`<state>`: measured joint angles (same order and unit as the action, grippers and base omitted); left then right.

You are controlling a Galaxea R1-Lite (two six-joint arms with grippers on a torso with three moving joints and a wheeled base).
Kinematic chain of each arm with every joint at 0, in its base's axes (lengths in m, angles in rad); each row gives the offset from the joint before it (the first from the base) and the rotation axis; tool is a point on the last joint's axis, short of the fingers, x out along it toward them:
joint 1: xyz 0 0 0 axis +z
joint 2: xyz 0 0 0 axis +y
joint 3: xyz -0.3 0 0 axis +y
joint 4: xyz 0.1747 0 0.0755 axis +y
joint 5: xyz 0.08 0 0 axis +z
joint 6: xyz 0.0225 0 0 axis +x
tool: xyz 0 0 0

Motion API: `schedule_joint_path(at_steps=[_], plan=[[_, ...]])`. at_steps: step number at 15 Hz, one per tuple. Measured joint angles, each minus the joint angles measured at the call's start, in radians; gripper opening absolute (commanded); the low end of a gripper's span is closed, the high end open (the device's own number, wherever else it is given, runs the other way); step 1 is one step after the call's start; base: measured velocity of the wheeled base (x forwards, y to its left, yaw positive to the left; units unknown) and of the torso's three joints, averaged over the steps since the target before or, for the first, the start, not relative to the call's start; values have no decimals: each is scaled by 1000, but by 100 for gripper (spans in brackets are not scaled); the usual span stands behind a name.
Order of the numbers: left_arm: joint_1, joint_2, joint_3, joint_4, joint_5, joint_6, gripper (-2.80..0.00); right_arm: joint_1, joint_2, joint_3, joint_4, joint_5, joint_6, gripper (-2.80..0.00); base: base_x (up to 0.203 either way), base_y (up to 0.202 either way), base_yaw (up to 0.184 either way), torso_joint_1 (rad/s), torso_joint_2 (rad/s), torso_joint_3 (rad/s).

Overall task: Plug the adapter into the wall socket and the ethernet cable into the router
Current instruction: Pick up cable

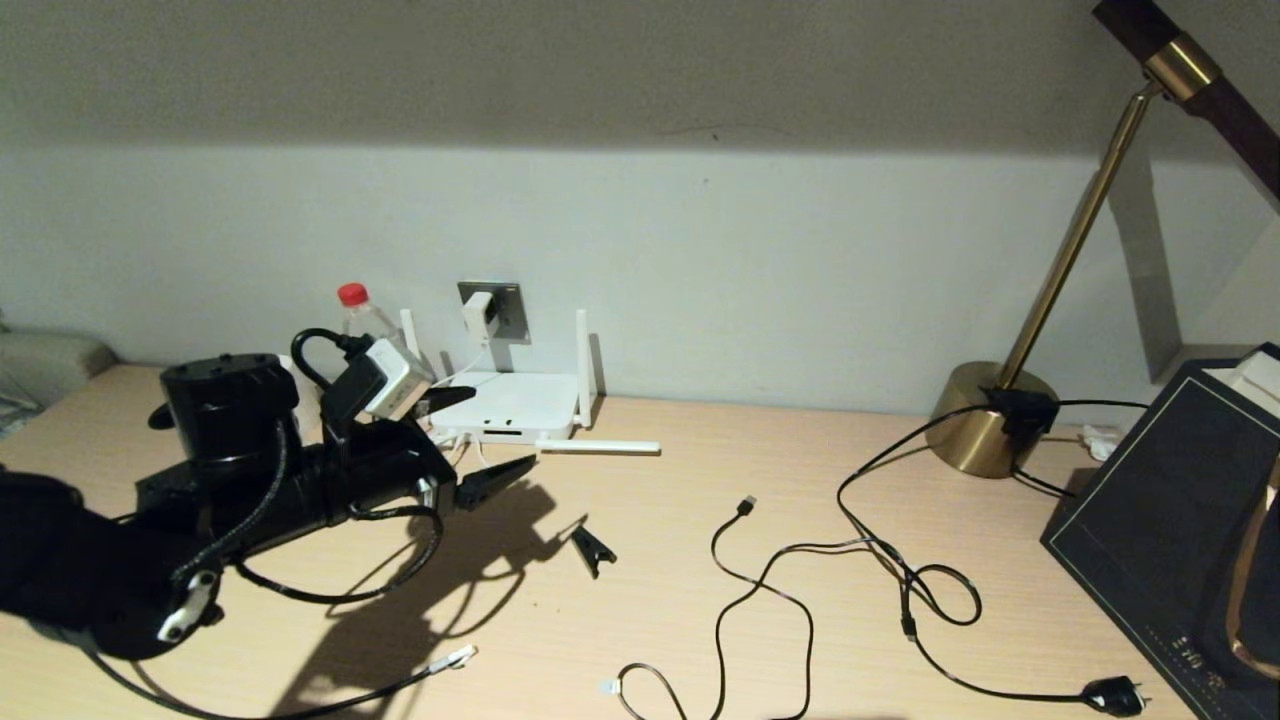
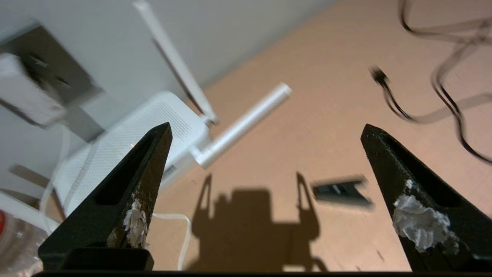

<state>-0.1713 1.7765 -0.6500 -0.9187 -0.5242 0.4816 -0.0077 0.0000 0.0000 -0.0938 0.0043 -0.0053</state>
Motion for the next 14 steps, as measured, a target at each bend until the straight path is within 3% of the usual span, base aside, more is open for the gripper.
schedule_joint_path(at_steps=[7, 10, 12, 14], plan=[[13, -154, -207, 868, -38, 319, 0, 0, 0, 0, 0, 0, 0, -280, 0, 0, 0, 0, 0, 0], [83, -143, -270, 1207, -26, 558, 0, 0, 0, 0, 0, 0, 0, -280, 0, 0, 0, 0, 0, 0], [109, -113, -291, 1349, -12, 647, 0, 0, 0, 0, 0, 0, 0, -280, 0, 0, 0, 0, 0, 0], [112, -78, -289, 1372, 20, 660, 0, 0, 0, 0, 0, 0, 0, -280, 0, 0, 0, 0, 0, 0]])
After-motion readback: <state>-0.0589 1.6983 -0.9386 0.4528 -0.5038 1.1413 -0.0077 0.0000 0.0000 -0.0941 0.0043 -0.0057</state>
